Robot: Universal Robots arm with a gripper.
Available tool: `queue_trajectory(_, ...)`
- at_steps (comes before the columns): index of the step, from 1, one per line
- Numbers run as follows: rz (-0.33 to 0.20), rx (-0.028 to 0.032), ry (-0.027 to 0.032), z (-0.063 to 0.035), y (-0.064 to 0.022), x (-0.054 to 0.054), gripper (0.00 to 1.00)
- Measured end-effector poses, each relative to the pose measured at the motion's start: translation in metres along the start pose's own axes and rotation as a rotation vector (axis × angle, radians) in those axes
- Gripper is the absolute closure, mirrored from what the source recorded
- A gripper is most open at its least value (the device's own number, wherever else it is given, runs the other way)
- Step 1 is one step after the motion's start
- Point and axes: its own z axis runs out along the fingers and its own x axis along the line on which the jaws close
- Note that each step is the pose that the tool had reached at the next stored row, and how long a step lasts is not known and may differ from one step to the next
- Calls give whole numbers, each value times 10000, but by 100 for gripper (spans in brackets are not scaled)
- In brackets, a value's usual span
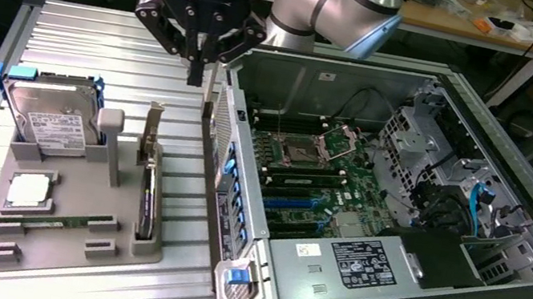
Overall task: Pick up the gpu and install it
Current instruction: 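Reach for the gpu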
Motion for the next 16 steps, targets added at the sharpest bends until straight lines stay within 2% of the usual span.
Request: queue_trajectory(16, 0, 0, 0, -3, -9, 101, 89)
